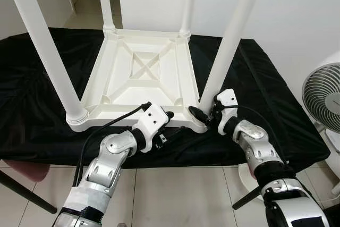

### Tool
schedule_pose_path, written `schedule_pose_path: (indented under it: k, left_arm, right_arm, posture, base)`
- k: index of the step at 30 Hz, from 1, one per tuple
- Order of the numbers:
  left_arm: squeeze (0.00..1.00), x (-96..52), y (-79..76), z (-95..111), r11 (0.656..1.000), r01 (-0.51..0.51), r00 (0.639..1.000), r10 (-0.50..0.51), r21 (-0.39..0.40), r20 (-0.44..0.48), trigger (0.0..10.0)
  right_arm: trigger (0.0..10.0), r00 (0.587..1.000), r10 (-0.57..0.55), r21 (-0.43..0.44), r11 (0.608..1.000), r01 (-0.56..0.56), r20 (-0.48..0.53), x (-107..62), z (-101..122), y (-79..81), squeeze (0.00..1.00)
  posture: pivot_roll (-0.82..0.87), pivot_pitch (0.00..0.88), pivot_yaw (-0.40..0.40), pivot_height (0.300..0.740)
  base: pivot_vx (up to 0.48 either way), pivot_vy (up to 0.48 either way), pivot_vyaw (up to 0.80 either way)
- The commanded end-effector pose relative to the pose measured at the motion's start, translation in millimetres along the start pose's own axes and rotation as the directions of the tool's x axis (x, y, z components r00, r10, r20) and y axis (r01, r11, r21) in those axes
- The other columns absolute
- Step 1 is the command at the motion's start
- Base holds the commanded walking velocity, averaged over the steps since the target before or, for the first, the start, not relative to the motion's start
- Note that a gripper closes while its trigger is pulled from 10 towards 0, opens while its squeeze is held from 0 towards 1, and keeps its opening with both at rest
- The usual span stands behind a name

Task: Building children table

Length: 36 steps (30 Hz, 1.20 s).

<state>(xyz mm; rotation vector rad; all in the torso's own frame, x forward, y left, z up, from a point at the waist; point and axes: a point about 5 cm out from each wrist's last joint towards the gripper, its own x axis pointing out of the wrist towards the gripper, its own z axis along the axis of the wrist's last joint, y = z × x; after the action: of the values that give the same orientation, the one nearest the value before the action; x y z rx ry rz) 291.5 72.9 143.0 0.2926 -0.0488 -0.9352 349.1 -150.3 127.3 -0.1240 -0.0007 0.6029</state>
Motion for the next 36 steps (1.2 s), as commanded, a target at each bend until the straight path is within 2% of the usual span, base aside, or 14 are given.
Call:
schedule_pose_path:
  k: [1,6,10,15,17,18,20,21,23,32,33,34,35,36]
  left_arm:
    - [0.0,1.3,0.9,0,0.999,-0.04,0.999,0.04,0.004,-0.005,10.0]
    - [0.0,1.0,-0.1,-1,0.999,-0.038,0.999,0.038,0.001,-0.006,10.0]
    - [0.0,0.6,-2.5,-2,0.999,-0.032,0.999,0.032,-0.002,-0.006,10.0]
    - [0.0,0.5,-4.1,-2,1.0,-0.027,1.0,0.027,-0.005,-0.008,10.0]
    - [0.0,0.5,-4.1,-2,1.0,-0.027,1.0,0.027,-0.005,-0.008,10.0]
    - [0.0,0.0,-5.2,-2,1.0,-0.023,1.0,0.023,-0.006,-0.009,10.0]
    - [0.0,0.0,-5.2,-2,1.0,-0.023,1.0,0.023,-0.006,-0.009,10.0]
    - [0.0,-0.7,-5.6,-3,1.0,-0.021,1.0,0.021,-0.008,-0.011,10.0]
    - [0.0,-2.0,-5.8,-3,1.0,-0.025,1.0,0.025,-0.009,-0.012,10.0]
    - [0.0,-1.9,-6.8,-3,1.0,-0.026,1.0,0.026,-0.009,-0.011,10.0]
    - [0.0,-1.7,-6.6,-3,1.0,-0.027,1.0,0.027,-0.008,-0.011,10.0]
    - [0.0,-1.7,-6.6,-3,1.0,-0.027,1.0,0.027,-0.008,-0.011,10.0]
    - [0.0,-1.6,-6.3,-3,1.0,-0.026,1.0,0.026,-0.007,-0.011,10.0]
    - [0.0,-1.5,-5.4,-4,1.0,-0.028,1.0,0.028,-0.005,-0.014,10.0]
  right_arm:
    - [0.0,0.991,-0.102,0.031,0.994,0.105,-0.085,-4.2,-16,-3.4,0.0]
    - [0.0,0.983,-0.168,0.058,0.983,0.173,-0.079,-1.1,-20,7.3,0.0]
    - [0.0,0.938,-0.337,0.145,0.927,0.346,-0.085,2.3,-23,20.3,0.0]
    - [0.0,0.894,-0.436,0.153,0.881,0.448,-0.104,3.5,-25,29.6,0.0]
    - [0.0,0.894,-0.436,0.153,0.881,0.448,-0.104,3.5,-25,29.6,0.0]
    - [0.0,0.859,-0.499,0.156,0.845,0.511,-0.115,4.1,-26,36.6,0.0]
    - [0.0,0.859,-0.499,0.156,0.845,0.511,-0.115,4.1,-26,36.6,0.0]
    - [0.0,0.83,-0.544,0.169,0.813,0.558,-0.123,4.1,-26,42.7,0.0]
    - [0.0,0.85,-0.51,0.199,0.827,0.526,-0.132,8.5,-26,56.0,0.0]
    - [0.0,0.849,-0.513,0.192,0.827,0.529,-0.128,6.1,-24,54.4,0.0]
    - [10.0,0.859,-0.502,0.189,0.838,0.512,-0.099,3.3,-21,50.2,0.0]
    - [10.0,0.859,-0.502,0.189,0.838,0.512,-0.099,3.3,-21,50.2,0.0]
    - [10.0,0.867,-0.493,0.192,0.846,0.497,-0.071,-1.8,-19,42.9,0.92]
    - [10.0,0.876,-0.48,0.195,0.857,0.478,-0.04,-9.8,-16,33.0,1.0]
  posture:
    - [0.11,0.0,-0.03,0.74]
    - [0.11,0.0,-0.03,0.74]
    - [0.1,0.0,-0.028,0.74]
    - [0.1,0.0,-0.027,0.74]
    - [0.1,0.0,-0.027,0.74]
    - [0.11,0.0,-0.032,0.74]
    - [0.11,0.0,-0.032,0.74]
    - [0.11,0.0,-0.034,0.74]
    - [0.11,0.0,-0.039,0.74]
    - [0.11,0.0,-0.041,0.74]
    - [0.11,0.0,-0.04,0.74]
    - [0.11,0.0,-0.04,0.74]
    - [0.11,0.0,-0.04,0.74]
    - [0.1,0.0,-0.038,0.74]
  base:
    - [0.0,0.0,0.0]
    - [0.0,0.0,0.0]
    - [0.0,0.0,0.0]
    - [0.0,0.0,0.0]
    - [0.0,0.0,0.0]
    - [0.0,0.0,0.0]
    - [0.0,0.0,0.0]
    - [0.0,0.0,0.0]
    - [0.0,0.0,0.0]
    - [0.0,0.0,0.0]
    - [0.0,0.0,0.0]
    - [0.0,0.0,0.0]
    - [0.0,0.0,0.0]
    - [0.0,0.0,0.0]
